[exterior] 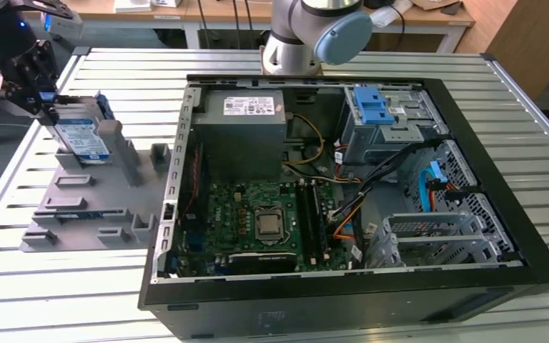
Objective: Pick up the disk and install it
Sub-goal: 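Pick up the disk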
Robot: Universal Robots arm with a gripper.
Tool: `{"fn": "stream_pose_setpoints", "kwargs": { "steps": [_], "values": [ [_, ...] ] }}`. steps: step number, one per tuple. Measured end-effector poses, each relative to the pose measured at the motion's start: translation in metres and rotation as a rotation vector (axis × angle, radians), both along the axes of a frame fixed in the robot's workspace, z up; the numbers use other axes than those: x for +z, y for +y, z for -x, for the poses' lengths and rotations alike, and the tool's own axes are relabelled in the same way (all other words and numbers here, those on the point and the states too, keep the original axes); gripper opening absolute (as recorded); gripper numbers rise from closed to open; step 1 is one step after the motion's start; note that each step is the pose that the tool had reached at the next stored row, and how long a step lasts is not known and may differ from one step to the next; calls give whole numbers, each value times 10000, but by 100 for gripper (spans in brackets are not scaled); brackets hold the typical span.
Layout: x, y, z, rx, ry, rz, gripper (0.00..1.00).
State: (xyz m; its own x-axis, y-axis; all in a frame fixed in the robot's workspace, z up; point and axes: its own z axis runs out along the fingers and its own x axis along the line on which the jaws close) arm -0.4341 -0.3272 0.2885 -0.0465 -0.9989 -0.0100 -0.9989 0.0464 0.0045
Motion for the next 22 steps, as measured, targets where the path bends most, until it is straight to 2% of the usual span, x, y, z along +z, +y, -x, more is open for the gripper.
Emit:
{"fn": "stream_pose_setpoints", "kwargs": {
  "steps": [4,5,15,22],
  "values": [
    [1,0,0,0,0,0,42],
    [1,0,0,0,0,0,36],
    [4,0,0,0,0,0,36],
    [32,0,0,0,1,0,36]
  ]
}}
